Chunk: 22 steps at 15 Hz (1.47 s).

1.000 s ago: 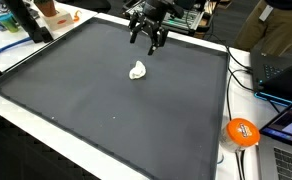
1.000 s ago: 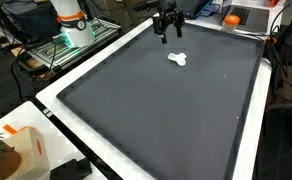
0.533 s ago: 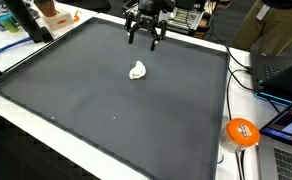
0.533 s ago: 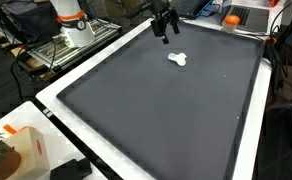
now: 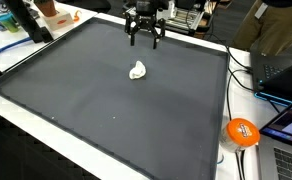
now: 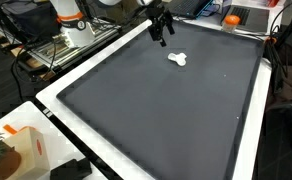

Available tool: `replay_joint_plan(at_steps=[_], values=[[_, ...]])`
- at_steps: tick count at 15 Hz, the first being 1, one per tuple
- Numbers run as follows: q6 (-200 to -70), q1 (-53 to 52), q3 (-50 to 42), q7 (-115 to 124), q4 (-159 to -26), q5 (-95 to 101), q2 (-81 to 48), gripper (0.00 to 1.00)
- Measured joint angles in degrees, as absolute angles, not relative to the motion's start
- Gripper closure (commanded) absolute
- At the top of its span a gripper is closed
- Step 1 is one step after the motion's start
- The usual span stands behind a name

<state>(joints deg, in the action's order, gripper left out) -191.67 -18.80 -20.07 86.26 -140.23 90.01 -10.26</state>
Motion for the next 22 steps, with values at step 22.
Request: replay_joint_plan(at_steps=[22], values=[[-177.4, -19.1, -11.3, 101.9, -137.9, 102.9, -10.6, 0.0]])
